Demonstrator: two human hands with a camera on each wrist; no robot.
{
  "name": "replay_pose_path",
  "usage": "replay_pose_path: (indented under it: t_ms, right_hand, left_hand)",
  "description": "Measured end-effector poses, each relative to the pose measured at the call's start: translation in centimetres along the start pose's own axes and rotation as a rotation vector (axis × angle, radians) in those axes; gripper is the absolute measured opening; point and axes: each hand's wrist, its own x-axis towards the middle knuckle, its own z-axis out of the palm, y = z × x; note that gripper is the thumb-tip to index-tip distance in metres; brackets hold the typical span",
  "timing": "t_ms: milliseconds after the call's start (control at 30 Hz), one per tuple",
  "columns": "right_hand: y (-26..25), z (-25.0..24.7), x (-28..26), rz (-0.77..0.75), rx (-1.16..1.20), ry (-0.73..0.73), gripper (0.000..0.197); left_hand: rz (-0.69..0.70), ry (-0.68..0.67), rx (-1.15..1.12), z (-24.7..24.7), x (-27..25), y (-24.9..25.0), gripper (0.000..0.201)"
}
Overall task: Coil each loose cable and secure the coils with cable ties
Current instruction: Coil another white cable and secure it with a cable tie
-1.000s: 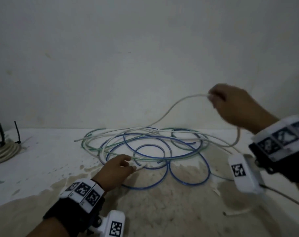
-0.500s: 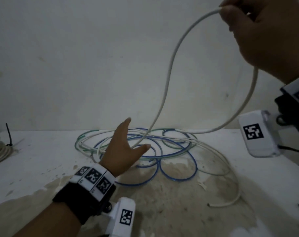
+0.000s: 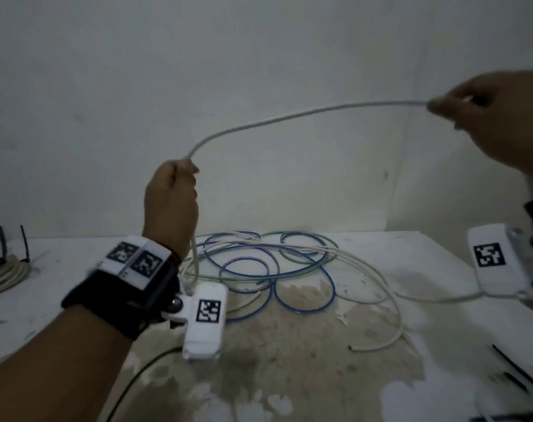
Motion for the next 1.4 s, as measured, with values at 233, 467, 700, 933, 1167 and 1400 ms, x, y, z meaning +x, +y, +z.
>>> replay_pose_path:
  t_ms: [233,467,700,933,1167,1400]
  right_hand:
    - [0.7,4.0,-6.5,0.194,0.122,-0.425,0.020]
    - [0.7,6.8,-10.5,0.686,0.459,-0.470,0.048]
    - [-5.5,8.3,-9.9,0.783,1.162,-0.195,0.019]
    - [-8.5,9.5,-10.0,0.838,1.578,-0.027,0.026]
    - [-10.8,11.9,-11.1,0.957,1.874,0.123,0.027]
    - [-12.0,13.5,-13.7,0.910,1.562,-0.259,0.026]
  left_hand:
    - [-0.031,0.198,-0.254,-2.4,2.9,6.1,0.030]
    - [-0.188,0.268,-0.296,-4.3,2.3,4.6,0.027]
    - [-0.501,-0.027,-0.217,-2.9,-2.0,1.4,0.027]
    - [-0.654,-0.344,-0.211,-2.9,-5.9,1.0,0.013]
    - [-0.688,-0.477,-0.240,-2.1,-8.0,1.1,0.037]
    - [-0.604,-0.338,-0.332,-2.7,-7.2,1.3,0.022]
